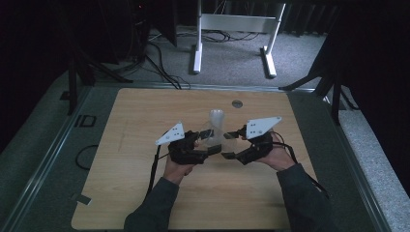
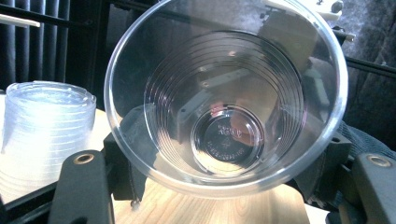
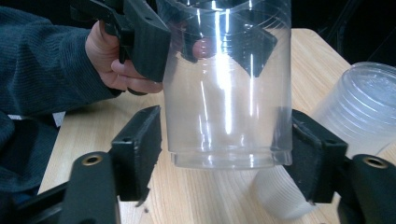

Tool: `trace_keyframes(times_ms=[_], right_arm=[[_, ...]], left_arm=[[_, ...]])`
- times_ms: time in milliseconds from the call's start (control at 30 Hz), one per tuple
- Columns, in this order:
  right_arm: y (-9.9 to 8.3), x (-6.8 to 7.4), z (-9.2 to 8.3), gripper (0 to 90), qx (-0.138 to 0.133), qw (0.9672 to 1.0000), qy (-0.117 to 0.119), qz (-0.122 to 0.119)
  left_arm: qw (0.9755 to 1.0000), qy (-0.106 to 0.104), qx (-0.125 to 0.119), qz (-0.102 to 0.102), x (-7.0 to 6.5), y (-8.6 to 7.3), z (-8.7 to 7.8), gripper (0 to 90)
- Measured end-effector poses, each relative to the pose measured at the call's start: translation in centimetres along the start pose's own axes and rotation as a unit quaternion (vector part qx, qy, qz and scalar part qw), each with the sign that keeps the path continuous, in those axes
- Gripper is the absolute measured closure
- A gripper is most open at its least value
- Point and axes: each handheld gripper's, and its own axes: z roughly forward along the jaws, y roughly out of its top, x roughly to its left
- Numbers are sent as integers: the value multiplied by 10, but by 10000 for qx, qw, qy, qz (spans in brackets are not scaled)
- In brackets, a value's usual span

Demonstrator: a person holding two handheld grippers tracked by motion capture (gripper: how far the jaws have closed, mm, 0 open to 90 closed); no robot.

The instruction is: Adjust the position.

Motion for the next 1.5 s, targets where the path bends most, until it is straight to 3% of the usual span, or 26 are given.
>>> trace_keyframes(times_ms=[167, 600, 800, 833, 1200, 1500], right_arm=[[3, 0, 1, 307, 155, 9998, -53, -113], [8, -3, -4, 265, 388, 9992, 14, -83], [11, -6, -4, 260, 617, 9980, 129, -64], [11, -7, -3, 260, 648, 9978, 149, -58], [10, -7, 5, 284, 1040, 9939, 362, -96], [11, -5, 11, 388, 1178, 9919, 421, -213]], left_arm=[[10000, 16, 20, 20, 0, 0, 1, 308], [9999, 12, 103, 64, -1, 0, 0, 308], [9996, -8, 245, 129, -1, 0, 1, 308], [9992, -12, 360, 169, -1, -1, 2, 308], [9967, -40, 732, 333, -4, -4, 6, 308], [9963, -7, 768, 380, -5, -3, 6, 305]])
